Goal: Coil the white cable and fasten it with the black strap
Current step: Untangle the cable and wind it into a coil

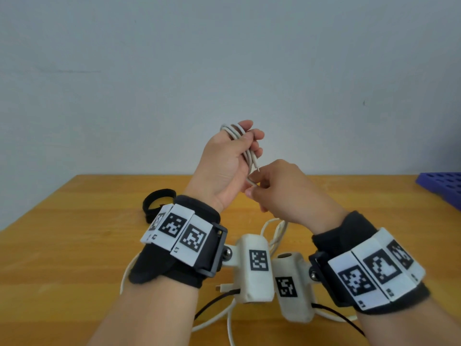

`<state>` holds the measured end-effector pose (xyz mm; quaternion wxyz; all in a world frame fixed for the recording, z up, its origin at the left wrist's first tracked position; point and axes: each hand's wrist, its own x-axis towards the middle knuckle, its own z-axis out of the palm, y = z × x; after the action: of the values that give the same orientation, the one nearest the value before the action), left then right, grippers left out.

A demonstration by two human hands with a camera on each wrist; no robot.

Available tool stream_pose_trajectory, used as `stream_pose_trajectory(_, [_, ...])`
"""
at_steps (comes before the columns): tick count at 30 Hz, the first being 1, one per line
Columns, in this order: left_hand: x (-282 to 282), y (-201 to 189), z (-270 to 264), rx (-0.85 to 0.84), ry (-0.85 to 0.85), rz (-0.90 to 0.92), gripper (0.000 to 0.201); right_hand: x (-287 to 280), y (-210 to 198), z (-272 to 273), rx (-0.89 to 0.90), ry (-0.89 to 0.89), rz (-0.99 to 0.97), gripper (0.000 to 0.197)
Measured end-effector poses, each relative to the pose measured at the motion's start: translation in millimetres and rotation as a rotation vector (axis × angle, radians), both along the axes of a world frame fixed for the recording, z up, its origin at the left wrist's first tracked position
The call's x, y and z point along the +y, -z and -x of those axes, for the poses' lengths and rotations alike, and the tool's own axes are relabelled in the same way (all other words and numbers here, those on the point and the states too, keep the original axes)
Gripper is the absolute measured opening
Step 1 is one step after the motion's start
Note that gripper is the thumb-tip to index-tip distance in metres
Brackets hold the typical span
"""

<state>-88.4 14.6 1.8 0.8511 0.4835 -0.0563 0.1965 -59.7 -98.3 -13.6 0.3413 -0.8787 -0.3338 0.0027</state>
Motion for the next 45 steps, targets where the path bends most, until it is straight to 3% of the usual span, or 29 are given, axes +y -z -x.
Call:
stream_pose_trajectory(5, [0.9, 2.6, -4.8, 0.029, -0.102, -0.041, 0.017, -2.4, -1.7, 1.0, 0.121, 0.005, -0.032, 0.016])
stream_pose_trajectory(14, [5.8, 6.9, -7.5, 0.028, -0.172, -0.045, 0.015, -1.5, -10.5, 7.9, 0.183, 0.02, 0.043, 0.015])
stream_pose_trajectory(22, [4.1, 11.6, -9.1, 0.073, -0.221, -0.284, 0.015, -4.7, -16.5, 8.8, 0.299, -0.038, 0.014, 0.014])
stream_pose_trajectory(26, [5.5, 13.4, -10.0, 0.085, -0.227, -0.272, 0.015, -7.8, -19.0, 9.2, 0.359, -0.122, 0.02, 0.012])
stream_pose_trajectory(31, [11.0, 15.2, -10.2, 0.12, -0.272, -0.3, 0.014, -6.6, -20.2, 9.3, 0.332, -0.089, -0.002, 0.019])
stream_pose_trajectory(36, [9.4, 16.0, -8.3, 0.16, -0.356, -0.499, 0.018, -4.1, -22.9, 12.2, 0.266, -0.028, -0.002, 0.028])
stream_pose_trajectory(39, [6.0, 14.4, -7.1, 0.175, -0.398, -0.62, 0.022, -6.6, -24.3, 9.2, 0.218, 0.014, -0.091, 0.019])
stream_pose_trajectory(45, [2.1, 8.9, -5.0, 0.211, -0.392, -0.789, 0.018, -7.8, -24.9, 5.5, 0.291, 0.025, -0.196, 0.019])
